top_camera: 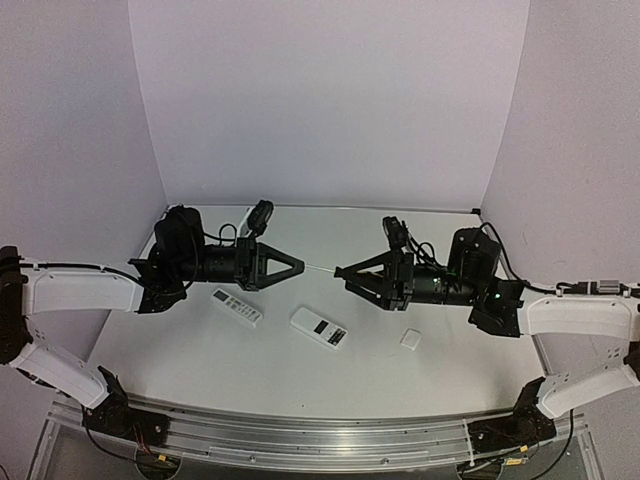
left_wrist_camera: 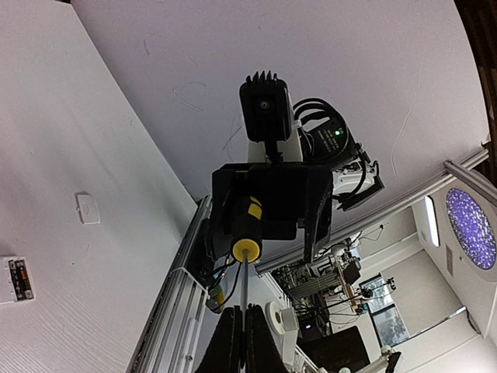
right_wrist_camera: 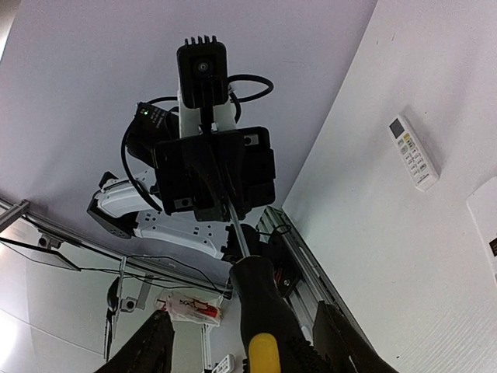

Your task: Unload the batteries from the remote control

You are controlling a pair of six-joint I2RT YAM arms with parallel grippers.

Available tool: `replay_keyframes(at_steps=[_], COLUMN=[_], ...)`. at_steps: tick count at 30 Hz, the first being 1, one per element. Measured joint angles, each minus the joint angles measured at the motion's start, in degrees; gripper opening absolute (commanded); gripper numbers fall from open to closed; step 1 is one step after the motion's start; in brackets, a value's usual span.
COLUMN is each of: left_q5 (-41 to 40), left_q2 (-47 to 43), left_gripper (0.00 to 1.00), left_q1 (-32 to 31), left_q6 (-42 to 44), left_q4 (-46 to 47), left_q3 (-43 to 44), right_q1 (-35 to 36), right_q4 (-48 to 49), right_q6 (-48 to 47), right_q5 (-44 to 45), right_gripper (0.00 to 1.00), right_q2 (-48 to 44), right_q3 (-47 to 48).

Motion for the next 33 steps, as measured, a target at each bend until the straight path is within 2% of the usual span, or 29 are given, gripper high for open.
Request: replay_keyframes(at_steps=[8, 12, 21, 23, 26, 27, 28, 29, 31, 32, 33], left_q5=[0.1, 0.2, 0.4, 0.5, 1.0, 1.1, 1.2, 1.2, 0.3, -0.6, -1.6], left_q2=[-0.1, -0.1, -0.1, -0.1, -0.2, -0.3, -0.5, -0.6, -0.7, -0.7, -0.7], left_gripper=[0.00, 0.00, 0.00, 0.00, 0.00, 0.07, 0.23, 0.47, 0.86, 0.98, 0.99], left_q1=[0.0, 0.0, 0.0, 0.0, 0.4, 0.4, 0.3, 0.3, 0.2, 0.1, 0.0], left_q6=[-0.2, -0.7, -0.9, -0.8, -0.8, -0.7, -0.3, 0.3, 2.2, 3.3, 4.3], left_q4=[1.2, 1.2, 1.2, 1.1, 0.8, 1.0, 0.8, 0.3, -2.3, -4.8, -7.1], left_q3=[0.0, 0.0, 0.0, 0.0, -0.1, -0.1, -0.1, -0.1, 0.4, 0.9, 1.3], right_q1=[0.0, 0.0, -0.1, -0.1, -0.1, -0.1, -0.1, -0.1, -0.1, -0.1, -0.1], right_q4=[1.5, 1.7, 1.7, 2.1, 4.5, 4.8, 4.9, 5.0, 4.8, 4.5, 3.7], right_q6=[1.0, 1.1, 1.7, 1.6, 1.3, 1.1, 0.9, 0.7, 0.3, 0.3, 0.1], right_q5=[0.0, 0.0, 1.3, 1.1, 0.6, 0.6, 0.4, 0.4, 0.6, 0.8, 1.0], right_gripper=[0.53, 0.48, 0.20, 0.02, 0.00, 0.00, 0.00, 0.00, 0.00, 0.00, 0.00], right_q2=[0.0, 0.0, 1.0, 1.2, 1.1, 1.1, 1.1, 1.1, 1.1, 1.0, 0.9], right_q3=[0.0, 0.0, 0.0, 0.0, 0.0, 0.1, 0.0, -0.1, -0.3, -0.5, -0.8])
